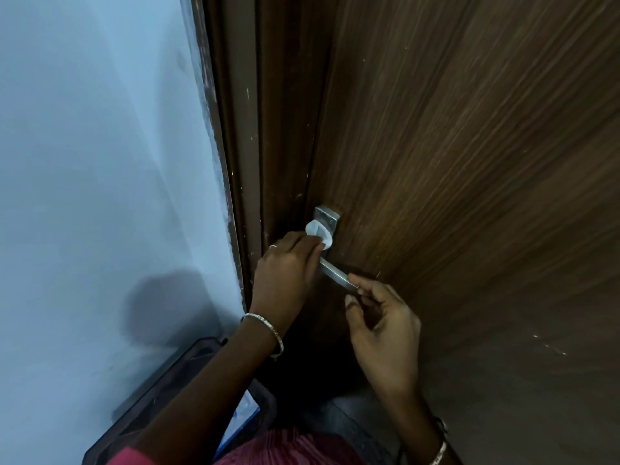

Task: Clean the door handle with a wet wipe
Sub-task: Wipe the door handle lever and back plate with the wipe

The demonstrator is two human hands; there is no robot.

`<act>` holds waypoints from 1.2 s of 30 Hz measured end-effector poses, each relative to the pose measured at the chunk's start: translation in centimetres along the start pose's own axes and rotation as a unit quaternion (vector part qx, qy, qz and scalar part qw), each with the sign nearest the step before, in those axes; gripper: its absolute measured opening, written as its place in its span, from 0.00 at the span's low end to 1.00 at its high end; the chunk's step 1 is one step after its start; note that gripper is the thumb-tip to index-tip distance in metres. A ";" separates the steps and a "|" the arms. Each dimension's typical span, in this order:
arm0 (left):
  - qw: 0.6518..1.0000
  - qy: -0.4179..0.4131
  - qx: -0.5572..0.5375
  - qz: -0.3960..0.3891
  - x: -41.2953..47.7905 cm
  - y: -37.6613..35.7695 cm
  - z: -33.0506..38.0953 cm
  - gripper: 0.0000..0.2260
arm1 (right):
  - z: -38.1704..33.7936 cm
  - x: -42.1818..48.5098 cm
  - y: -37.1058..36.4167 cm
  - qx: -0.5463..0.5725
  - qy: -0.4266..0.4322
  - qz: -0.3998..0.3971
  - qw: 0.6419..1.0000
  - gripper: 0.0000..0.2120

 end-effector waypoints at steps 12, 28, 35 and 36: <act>0.945 0.279 -0.166 -0.029 -1.8 -1.0 -4.0 0.09 | 0.9 -0.1 0.7 0.037 0.009 -0.019 0.999 0.18; 0.936 0.306 -0.175 -0.009 -1.3 -1.2 -3.3 0.11 | 2.0 0.9 1.5 0.086 0.006 -0.035 0.996 0.14; 0.972 0.225 -0.069 0.020 -1.3 0.0 -2.2 0.10 | 3.4 0.3 0.8 0.133 -0.002 0.014 0.991 0.16; 0.973 0.219 -0.068 0.013 -0.8 -0.1 -2.2 0.10 | 3.6 0.4 0.8 0.136 -0.002 0.016 0.991 0.17</act>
Point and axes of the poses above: each hand's wrist, its own x-axis towards the middle knuckle, its own y-axis out of the back of the hand, z = x × y, the point moved 5 cm from there along x, towards the middle knuckle, and after that the axes turned 15 degrees about x, right-handed, at the moved point
